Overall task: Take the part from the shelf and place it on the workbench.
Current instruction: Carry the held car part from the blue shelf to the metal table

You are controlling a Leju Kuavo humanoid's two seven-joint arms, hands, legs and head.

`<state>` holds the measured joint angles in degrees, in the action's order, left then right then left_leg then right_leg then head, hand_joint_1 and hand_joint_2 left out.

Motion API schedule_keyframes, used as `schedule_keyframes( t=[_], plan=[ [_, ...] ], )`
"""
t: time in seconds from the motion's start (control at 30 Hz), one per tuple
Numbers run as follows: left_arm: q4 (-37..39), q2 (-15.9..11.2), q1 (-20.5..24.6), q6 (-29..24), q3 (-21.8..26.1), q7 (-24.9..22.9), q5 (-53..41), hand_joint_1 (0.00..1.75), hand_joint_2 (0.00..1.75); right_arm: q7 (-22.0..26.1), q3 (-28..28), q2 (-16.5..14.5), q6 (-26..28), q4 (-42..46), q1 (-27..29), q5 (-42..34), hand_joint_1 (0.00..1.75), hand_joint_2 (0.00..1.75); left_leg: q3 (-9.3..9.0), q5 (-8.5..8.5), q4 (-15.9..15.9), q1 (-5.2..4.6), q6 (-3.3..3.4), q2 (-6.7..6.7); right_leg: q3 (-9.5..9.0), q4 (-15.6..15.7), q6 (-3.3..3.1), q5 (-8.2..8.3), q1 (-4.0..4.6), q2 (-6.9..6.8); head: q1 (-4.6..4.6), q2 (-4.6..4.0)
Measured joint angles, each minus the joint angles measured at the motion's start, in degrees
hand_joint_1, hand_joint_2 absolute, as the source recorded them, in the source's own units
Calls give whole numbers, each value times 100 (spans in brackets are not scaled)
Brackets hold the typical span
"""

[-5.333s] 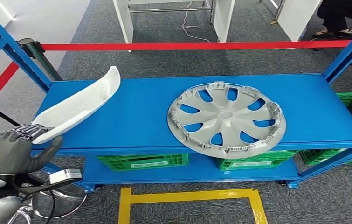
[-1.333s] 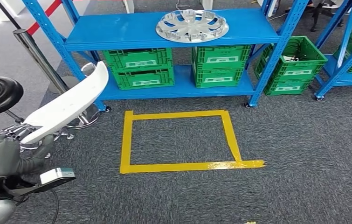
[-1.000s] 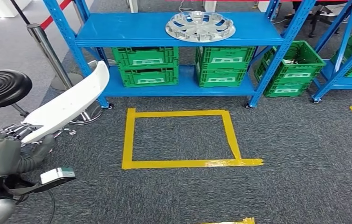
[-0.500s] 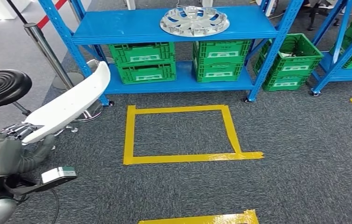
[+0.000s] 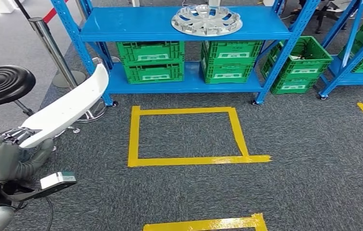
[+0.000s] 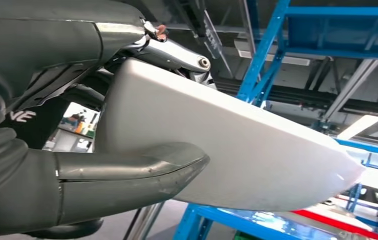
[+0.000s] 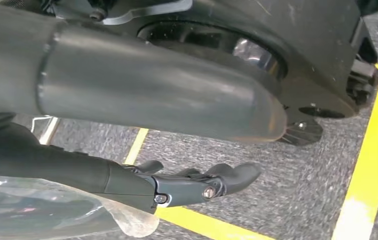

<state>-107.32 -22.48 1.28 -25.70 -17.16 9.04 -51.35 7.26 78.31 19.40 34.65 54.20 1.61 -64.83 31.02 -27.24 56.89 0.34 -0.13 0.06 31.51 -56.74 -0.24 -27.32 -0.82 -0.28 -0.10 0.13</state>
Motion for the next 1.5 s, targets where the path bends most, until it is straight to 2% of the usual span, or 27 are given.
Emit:
schedule_keyframes(
  t=[0.07,0.2,0.33,0.43,0.47,0.57,0.63,0.77,0.8,0.83,0.87,0.97,1.0,1.07,1.13,1.17,1.2,1.23,1.27,1.3,1.37,1.4,1.43,1.5],
  plan=[
    [-5,-4,-6,-1,2,-4,-14,175,175,5,-97,7,44,33,39,-34,0,0,12,7,6,-21,31,1,-7,38,57,36,-19,4,0,0],
    [-41,-17,-56,0,29,-66,-82,175,175,44,-247,20,314,143,114,-22,0,0,55,15,39,-70,102,4,7,84,235,83,-67,6,-5,0],
    [-127,-21,-182,2,124,-119,-186,175,175,-80,-477,20,501,245,220,442,0,0,86,22,62,-105,172,-3,9,96,331,106,-100,-7,-9,0],
    [-196,-16,-220,2,175,-119,-216,175,175,-333,-741,20,523,328,333,1002,0,0,70,94,-27,-72,273,-33,60,45,377,37,-105,-29,-4,0],
    [-207,-14,-221,2,181,-119,-218,175,175,-377,-789,20,525,343,354,1095,0,0,59,115,-56,-59,296,-38,85,15,381,1,-104,-27,0,0],
    [-212,-12,-222,3,183,-119,-221,175,175,-399,-817,20,526,350,364,1142,0,0,58,120,-62,-60,303,-41,104,-22,377,-35,-103,-23,2,0],
    [-220,-11,-220,4,186,-119,-227,175,175,-438,-855,20,526,365,377,1225,0,0,64,131,-66,-58,318,-48,153,-148,366,-134,-99,-17,10,0],
    [-233,8,-234,13,191,-121,-269,175,175,-625,-1012,20,526,414,443,1555,0,0,103,162,-63,-73,346,-103,575,-1150,328,-677,-84,9,20,1],
    [-233,12,-238,13,191,-122,-272,175,175,-648,-1032,20,526,418,451,1591,0,0,106,163,-62,-76,345,-110,626,-1267,327,-724,-82,10,21,1],
    [-233,24,-248,13,191,-125,-279,175,175,-685,-1089,20,526,440,484,1647,0,0,113,168,-57,-81,338,-150,643,-1339,317,-704,-79,14,21,1],
    [-236,40,-258,14,191,-131,-289,175,175,-736,-1171,23,527,477,525,1725,0,0,121,172,-42,-84,316,-227,483,-1086,291,-557,-80,110,24,0],
    [-246,92,-278,16,207,-143,-322,175,175,-868,-1426,42,538,622,667,1973,0,0,226,220,37,-65,131,-593,-126,-66,186,-147,-75,358,14,0],
    [-250,99,-289,20,218,-143,-330,175,175,-890,-1466,44,542,652,689,2022,0,0,266,221,67,-58,74,-637,-153,-21,157,-151,-77,307,11,0],
    [-264,102,-296,30,248,-150,-345,175,175,-924,-1519,43,543,684,706,2087,0,0,393,32,338,-55,4,-471,-156,1,101,-127,-92,159,-30,0],
    [-273,113,-295,35,267,-162,-361,175,175,-940,-1559,42,543,699,732,2126,0,0,694,-362,1043,-39,-62,-195,-154,1,76,-130,-80,8,-73,0],
    [-273,122,-301,35,269,-168,-368,175,175,-944,-1572,42,543,702,747,2138,0,0,846,-516,1410,-21,-86,-129,-153,0,69,-135,-73,-72,-75,0],
    [-273,131,-310,35,269,-172,-375,175,175,-947,-1585,42,543,708,765,2150,0,0,942,-587,1656,-4,-105,-88,-153,-1,65,-139,-68,-157,-75,0],
    [-273,138,-318,35,271,-174,-380,175,175,-952,-1601,42,543,715,777,2161,0,0,936,-545,1684,10,-116,-63,-155,-1,64,-143,-66,-236,-75,0],
    [-273,143,-322,33,274,-176,-384,175,175,-956,-1619,42,543,725,783,2173,0,0,815,-402,1476,20,-120,-31,-162,-2,67,-148,-66,-311,-75,0],
    [-274,146,-323,28,278,-176,-388,175,175,-960,-1639,42,543,737,786,2192,0,0,605,-201,1090,24,-117,48,-174,-2,76,-157,-66,-379,-75,0],
    [-280,152,-323,7,287,-172,-392,175,175,-968,-1673,43,543,758,785,2238,0,0,217,38,342,-15,-72,359,-202,-4,112,-180,-40,-495,-77,0],
    [-286,157,-325,-5,292,-169,-393,175,175,-970,-1685,44,543,768,787,2262,0,0,126,74,143,-38,-35,461,-213,-7,136,-191,-19,-551,-74,0],
    [-290,162,-330,-14,297,-166,-393,175,175,-973,-1698,44,543,773,790,2281,0,0,115,53,86,-60,2,499,-223,-5,160,-199,0,-608,-72,0],
    [-301,172,-350,-26,310,-162,-394,175,175,-978,-1722,44,540,788,796,2318,0,0,149,76,76,-55,80,341,-236,4,219,-225,4,-715,-67,0]
  ],
)
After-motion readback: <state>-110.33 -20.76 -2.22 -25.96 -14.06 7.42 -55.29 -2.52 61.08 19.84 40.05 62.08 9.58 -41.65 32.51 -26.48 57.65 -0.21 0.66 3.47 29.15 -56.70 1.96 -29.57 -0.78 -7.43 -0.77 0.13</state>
